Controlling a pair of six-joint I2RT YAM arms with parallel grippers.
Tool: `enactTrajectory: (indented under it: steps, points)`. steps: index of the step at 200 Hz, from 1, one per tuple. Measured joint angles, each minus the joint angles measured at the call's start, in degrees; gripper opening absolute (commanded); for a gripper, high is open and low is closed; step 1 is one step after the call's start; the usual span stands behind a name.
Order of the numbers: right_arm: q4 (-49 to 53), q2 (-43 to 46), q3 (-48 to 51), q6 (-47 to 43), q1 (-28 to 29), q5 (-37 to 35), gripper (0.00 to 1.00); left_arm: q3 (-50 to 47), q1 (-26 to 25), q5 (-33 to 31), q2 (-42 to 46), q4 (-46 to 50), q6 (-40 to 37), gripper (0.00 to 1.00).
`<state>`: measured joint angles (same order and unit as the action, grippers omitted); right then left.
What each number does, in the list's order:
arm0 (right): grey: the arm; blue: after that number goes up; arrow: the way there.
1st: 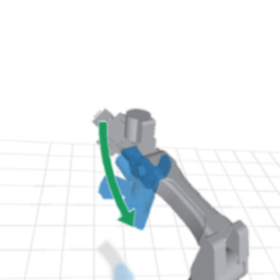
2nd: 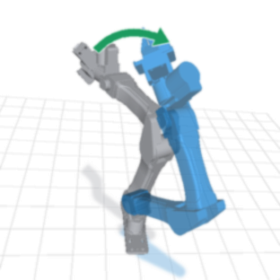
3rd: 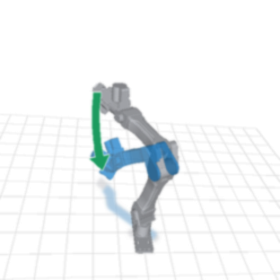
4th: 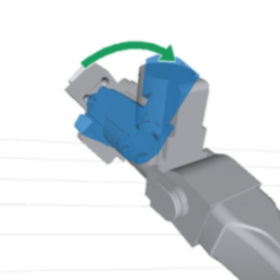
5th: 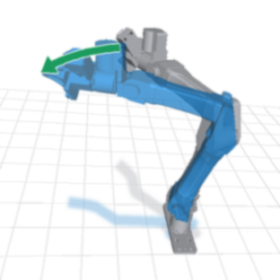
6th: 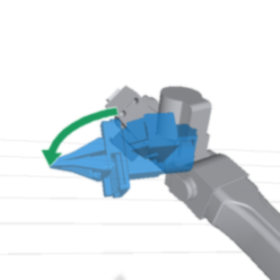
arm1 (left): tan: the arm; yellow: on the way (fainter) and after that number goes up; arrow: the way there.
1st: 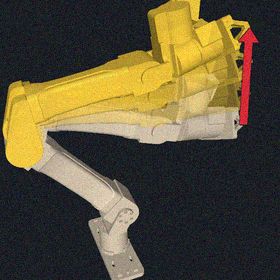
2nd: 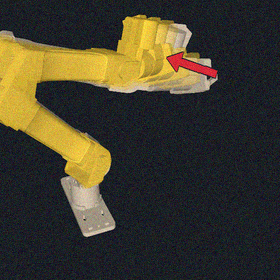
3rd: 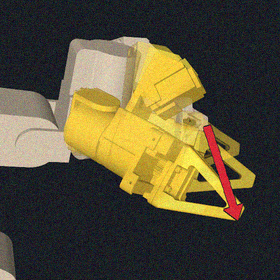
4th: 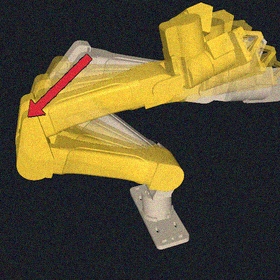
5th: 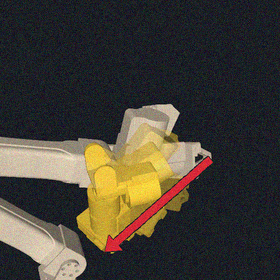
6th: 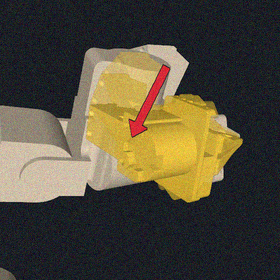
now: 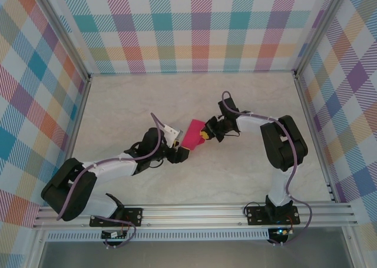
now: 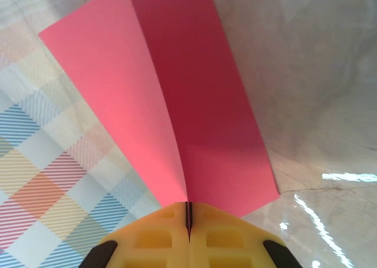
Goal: Fold a paper plane with a square sheet of paper (pick it up from the middle)
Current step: Third fold the triangle at the center of the table.
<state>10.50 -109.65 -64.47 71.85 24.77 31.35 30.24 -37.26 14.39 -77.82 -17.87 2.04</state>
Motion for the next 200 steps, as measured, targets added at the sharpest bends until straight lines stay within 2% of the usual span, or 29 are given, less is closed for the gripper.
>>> enactTrajectory:
  steps: [47,113,167,183,200]
  points:
    - [-0.2,0.0,0.0,2.6,-0.7,2.5,0.0,-1.2,-1.7,-2.5,0.3,-3.9,-7.9,0.64]
    - [-0.1,0.0,0.0,3.7,-1.2,5.1,0.0,-1.7,-3.7,-2.1,-3.3,-6.6,-18.9,0.57]
    - [0.3,0.0,0.2,3.8,-1.2,6.4,0.0,-1.4,-4.0,-2.7,-5.3,-9.4,-22.7,0.27]
    - [0.5,0.0,0.4,3.8,-1.3,6.7,0.04,-1.1,-4.0,-2.4,-5.9,-9.4,-22.8,0.19]
    - [0.8,0.0,0.7,3.5,-1.4,6.8,0.14,-0.5,-4.0,-2.0,-6.4,-9.3,-22.9,0.1]
